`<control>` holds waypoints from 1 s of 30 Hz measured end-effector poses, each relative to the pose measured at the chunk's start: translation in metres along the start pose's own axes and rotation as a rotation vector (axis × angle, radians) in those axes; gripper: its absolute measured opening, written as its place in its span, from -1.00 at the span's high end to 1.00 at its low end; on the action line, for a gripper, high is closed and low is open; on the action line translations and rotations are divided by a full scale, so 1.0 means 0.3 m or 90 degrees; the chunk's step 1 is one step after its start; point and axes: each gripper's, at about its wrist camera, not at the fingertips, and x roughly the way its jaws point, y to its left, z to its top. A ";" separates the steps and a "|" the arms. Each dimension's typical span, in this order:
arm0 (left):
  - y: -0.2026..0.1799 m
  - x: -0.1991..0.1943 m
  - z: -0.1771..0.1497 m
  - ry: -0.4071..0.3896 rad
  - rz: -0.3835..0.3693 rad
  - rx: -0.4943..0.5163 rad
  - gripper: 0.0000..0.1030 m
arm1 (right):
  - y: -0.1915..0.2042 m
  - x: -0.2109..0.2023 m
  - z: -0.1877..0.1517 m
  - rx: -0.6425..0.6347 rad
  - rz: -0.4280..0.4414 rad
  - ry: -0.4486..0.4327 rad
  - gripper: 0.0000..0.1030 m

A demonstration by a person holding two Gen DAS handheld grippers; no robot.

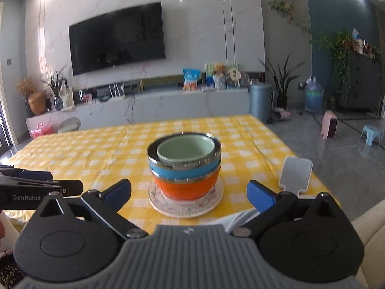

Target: Organize plates and bowls

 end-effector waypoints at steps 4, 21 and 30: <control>0.003 0.010 -0.011 0.018 0.007 0.001 -0.59 | -0.015 0.014 -0.004 0.029 0.016 0.008 -0.95; 0.011 -0.011 -0.002 0.014 0.019 0.002 -0.60 | -0.008 0.025 -0.014 0.024 0.014 0.015 -0.95; 0.009 -0.016 0.006 0.013 0.019 0.005 -0.60 | -0.009 0.029 -0.014 0.024 0.017 0.015 -0.95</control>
